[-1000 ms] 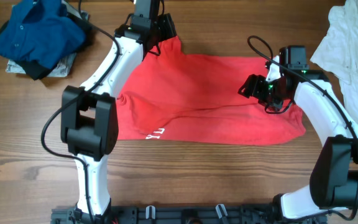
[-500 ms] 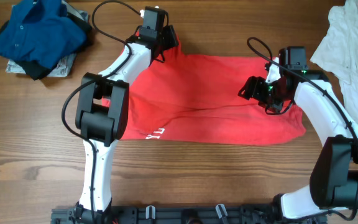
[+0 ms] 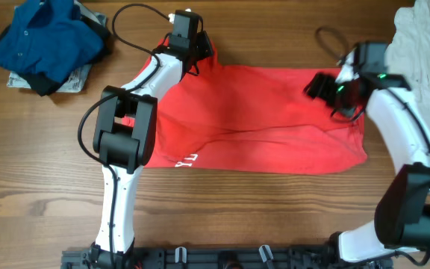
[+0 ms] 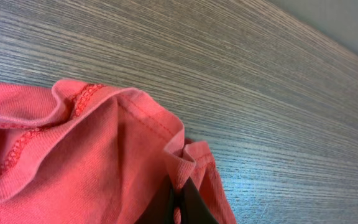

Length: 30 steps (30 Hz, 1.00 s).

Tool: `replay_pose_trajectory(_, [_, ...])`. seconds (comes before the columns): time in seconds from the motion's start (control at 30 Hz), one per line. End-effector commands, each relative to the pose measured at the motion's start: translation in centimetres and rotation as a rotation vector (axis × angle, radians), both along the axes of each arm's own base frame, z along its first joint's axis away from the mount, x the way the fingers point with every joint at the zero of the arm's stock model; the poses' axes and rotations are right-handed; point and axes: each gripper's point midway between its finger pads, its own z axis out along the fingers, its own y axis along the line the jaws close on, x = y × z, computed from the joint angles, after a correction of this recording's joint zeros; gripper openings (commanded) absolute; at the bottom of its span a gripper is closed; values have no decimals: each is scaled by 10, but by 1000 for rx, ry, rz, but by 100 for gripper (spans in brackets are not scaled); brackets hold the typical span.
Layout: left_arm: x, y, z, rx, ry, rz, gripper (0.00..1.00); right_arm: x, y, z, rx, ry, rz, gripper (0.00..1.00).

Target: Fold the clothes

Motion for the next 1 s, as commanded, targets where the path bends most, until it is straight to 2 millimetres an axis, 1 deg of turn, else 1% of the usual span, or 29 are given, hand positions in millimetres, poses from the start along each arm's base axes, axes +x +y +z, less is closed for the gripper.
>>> replay_pose_trajectory(0.0, [-2,1,-9,22,26,6,4,51,-50,72,-84,-217,-54,70])
replay_pose_trajectory(0.03, [-6,2,-12,29,45,6,4,60,-65,82,-121,-239,-57,70])
replay_pose_trajectory(0.07, [-7,2,-13,31,52,6,4,70,-84,83,-160,-231,-86,70])
replay_pose_trajectory(0.1, [-7,2,-13,31,53,6,4,77,-96,76,-182,-217,-84,70])
replay_pose_trajectory(0.13, [-7,2,-13,31,53,6,4,82,-105,63,-184,-188,-85,70])
replay_pose_trajectory(0.17, [-8,3,-14,32,56,6,4,85,-109,51,-178,-164,-90,70])
replay_pose_trajectory(0.23, [-9,3,-15,33,61,5,4,91,-111,12,-170,-103,-77,70])
replay_pose_trajectory(0.27, [-10,2,-16,35,65,5,4,93,-112,-1,-178,-85,-62,69])
replay_pose_trajectory(0.3, [-12,3,-17,38,76,5,4,94,-120,-18,-208,-52,-77,69])
replay_pose_trajectory(0.33, [-13,4,-19,41,84,5,4,93,-125,-28,-232,-32,-83,69])
replay_pose_trajectory(0.37, [-14,4,-20,43,91,5,4,94,-127,-41,-246,-15,-65,67])
replay_pose_trajectory(0.43, [-15,4,-20,44,93,5,4,94,-129,-64,-259,21,-47,68])
replay_pose_trajectory(0.47, [-15,4,-20,44,93,5,4,93,-138,-75,-303,44,-62,68])
replay_pose_trajectory(0.5, [-15,4,-20,44,93,5,4,95,-145,-80,-355,44,-38,68])
replay_pose_trajectory(0.6, [-15,4,-21,45,95,5,4,101,-149,-87,-390,32,3,68])
replay_pose_trajectory(0.7, [-15,4,-21,45,96,5,4,106,-150,-86,-400,9,9,65])
replay_pose_trajectory(0.8, [-15,5,-21,45,96,5,4,107,-138,-93,-436,25,72,64])
replay_pose_trajectory(0.87, [-15,5,-21,45,96,5,4,108,-132,-99,-479,48,86,64])
replay_pose_trajectory(0.9, [-16,5,-21,47,100,5,4,109,-125,-102,-493,55,99,64])
replay_pose_trajectory(0.97, [-17,5,-22,48,104,5,4,109,-119,-108,-495,63,101,63])
